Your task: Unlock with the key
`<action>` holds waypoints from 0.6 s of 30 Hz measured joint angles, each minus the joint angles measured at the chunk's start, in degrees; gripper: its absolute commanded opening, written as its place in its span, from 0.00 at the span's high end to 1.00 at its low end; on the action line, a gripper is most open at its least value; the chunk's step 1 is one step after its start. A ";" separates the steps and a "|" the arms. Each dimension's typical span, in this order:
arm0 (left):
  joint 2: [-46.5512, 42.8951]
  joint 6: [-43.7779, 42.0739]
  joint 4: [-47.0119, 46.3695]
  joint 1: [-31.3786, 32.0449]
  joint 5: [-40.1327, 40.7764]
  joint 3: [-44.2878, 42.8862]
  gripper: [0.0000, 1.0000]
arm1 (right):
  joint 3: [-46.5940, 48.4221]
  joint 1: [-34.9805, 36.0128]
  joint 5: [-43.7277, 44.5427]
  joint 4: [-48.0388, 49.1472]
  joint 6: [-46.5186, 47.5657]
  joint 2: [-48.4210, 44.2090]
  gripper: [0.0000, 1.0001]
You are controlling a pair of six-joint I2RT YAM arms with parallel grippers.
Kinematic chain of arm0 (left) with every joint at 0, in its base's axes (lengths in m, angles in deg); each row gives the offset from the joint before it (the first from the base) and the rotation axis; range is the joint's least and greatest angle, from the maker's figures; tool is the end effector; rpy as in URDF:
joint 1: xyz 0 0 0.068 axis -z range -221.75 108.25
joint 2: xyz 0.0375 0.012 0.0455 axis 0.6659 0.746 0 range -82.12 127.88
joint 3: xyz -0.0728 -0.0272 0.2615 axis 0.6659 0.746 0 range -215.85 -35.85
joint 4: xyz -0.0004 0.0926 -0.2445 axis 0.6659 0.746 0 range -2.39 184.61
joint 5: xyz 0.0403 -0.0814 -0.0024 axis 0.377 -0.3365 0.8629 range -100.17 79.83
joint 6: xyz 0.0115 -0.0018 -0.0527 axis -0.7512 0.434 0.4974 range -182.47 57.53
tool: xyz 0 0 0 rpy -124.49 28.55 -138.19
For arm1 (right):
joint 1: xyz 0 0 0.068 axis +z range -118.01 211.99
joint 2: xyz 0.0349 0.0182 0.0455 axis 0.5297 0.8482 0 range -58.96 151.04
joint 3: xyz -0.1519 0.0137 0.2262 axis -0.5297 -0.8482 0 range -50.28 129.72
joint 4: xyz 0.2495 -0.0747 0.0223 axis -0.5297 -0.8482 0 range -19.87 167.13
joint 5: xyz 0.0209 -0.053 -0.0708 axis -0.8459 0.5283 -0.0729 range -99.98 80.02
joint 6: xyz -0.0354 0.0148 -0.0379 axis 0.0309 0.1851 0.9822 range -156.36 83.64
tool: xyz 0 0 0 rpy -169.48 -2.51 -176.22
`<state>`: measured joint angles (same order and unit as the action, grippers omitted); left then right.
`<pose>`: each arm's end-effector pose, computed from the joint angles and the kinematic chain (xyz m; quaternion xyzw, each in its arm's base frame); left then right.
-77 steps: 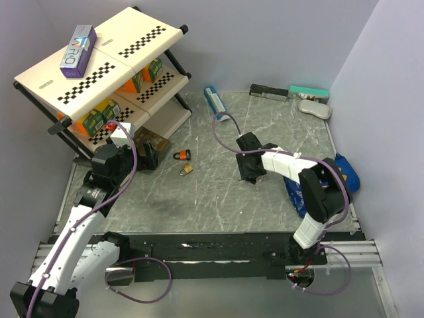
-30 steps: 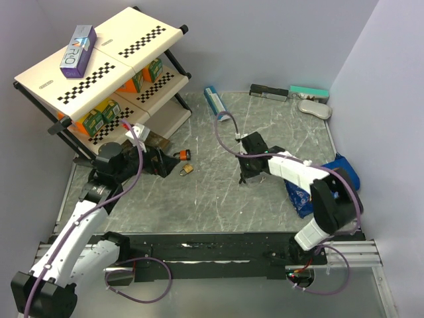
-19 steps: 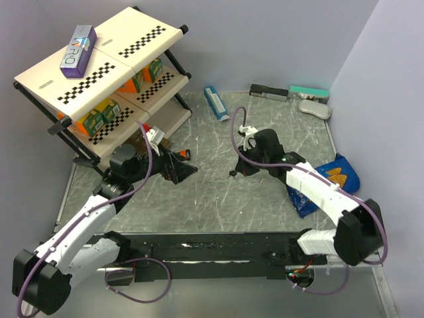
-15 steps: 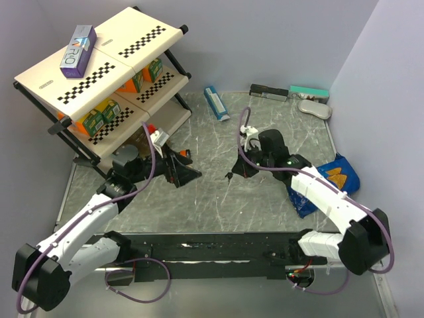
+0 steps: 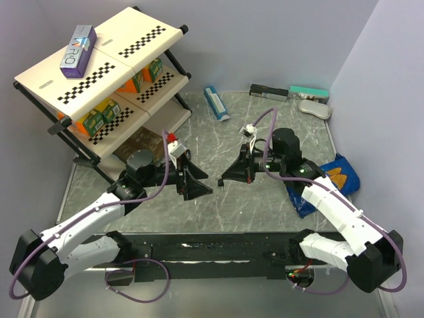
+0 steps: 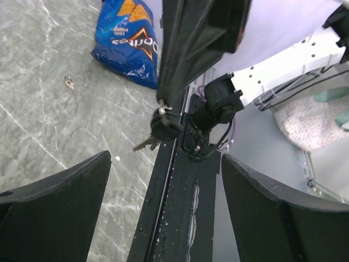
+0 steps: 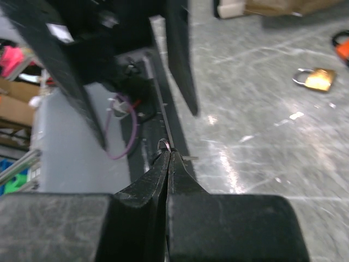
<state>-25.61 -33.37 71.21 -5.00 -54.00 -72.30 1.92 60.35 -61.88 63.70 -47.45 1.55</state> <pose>0.1651 -0.1540 0.2996 0.2999 0.6580 -0.5735 0.3848 0.1892 0.1340 0.3317 -0.3545 0.6990 0.5113 0.3526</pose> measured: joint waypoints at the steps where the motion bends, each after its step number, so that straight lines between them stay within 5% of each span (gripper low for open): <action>1: 0.39 -0.42 0.09 0.68 0.50 -0.15 0.22 | 0.00 0.00 -0.92 0.55 -0.48 -0.22 1.00; 11: 3.69 -1.25 -1.64 4.00 1.25 -1.29 0.50 | -0.02 0.00 -6.29 4.07 -3.43 -1.92 1.00; 18: 3.63 -0.96 -3.87 4.00 0.63 -1.29 0.48 | -0.20 0.00 -8.44 5.86 -4.90 -1.92 1.00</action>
<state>-21.98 -34.33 67.34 -1.00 -53.37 -73.59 1.73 60.35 -70.32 69.56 -52.35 -0.38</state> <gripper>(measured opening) 0.509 0.007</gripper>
